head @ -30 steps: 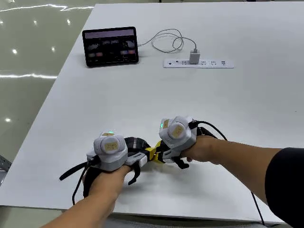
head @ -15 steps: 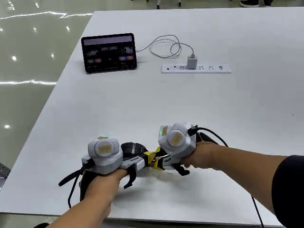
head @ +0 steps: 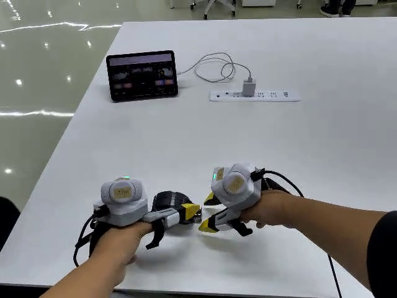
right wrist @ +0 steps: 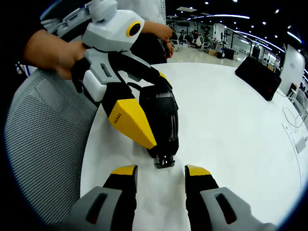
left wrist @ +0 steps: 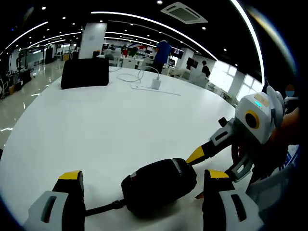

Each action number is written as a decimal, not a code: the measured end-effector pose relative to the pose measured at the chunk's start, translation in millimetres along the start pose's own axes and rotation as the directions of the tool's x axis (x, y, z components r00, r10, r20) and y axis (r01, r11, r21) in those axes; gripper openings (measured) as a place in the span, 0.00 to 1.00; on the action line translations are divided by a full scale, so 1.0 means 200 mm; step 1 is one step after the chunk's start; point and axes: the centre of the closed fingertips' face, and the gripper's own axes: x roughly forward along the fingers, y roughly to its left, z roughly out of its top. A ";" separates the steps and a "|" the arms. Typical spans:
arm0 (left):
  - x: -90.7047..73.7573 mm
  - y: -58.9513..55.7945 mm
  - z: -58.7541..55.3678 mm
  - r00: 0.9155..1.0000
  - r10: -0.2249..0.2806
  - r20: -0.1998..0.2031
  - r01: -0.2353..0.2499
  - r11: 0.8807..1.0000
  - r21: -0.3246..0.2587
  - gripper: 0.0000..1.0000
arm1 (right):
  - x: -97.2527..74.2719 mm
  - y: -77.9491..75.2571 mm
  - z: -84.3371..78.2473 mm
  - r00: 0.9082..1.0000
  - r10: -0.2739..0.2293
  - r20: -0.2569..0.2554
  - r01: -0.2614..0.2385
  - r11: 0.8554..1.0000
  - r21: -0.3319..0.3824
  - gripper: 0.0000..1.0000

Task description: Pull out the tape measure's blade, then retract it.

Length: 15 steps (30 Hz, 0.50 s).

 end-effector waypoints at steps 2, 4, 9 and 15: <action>0.00 -0.02 0.01 0.999 -0.041 0.010 0.041 0.999 0.021 1.00 | -0.02 0.00 0.00 1.000 -0.008 0.017 0.008 1.000 0.012 0.37; 0.00 -0.07 -0.04 0.993 -0.111 -0.049 0.112 0.994 0.020 1.00 | -0.03 -0.01 -0.02 0.999 -0.016 0.029 0.015 0.999 0.046 0.39; -0.02 -0.07 -0.07 0.987 -0.138 -0.083 0.147 0.982 0.116 1.00 | -0.08 -0.05 -0.07 0.998 -0.059 0.040 0.054 0.994 0.098 0.44; -0.04 -0.08 -0.06 0.981 -0.180 -0.074 0.189 0.969 0.157 1.00 | -0.16 -0.08 -0.11 0.993 -0.103 0.065 0.092 0.984 0.150 0.46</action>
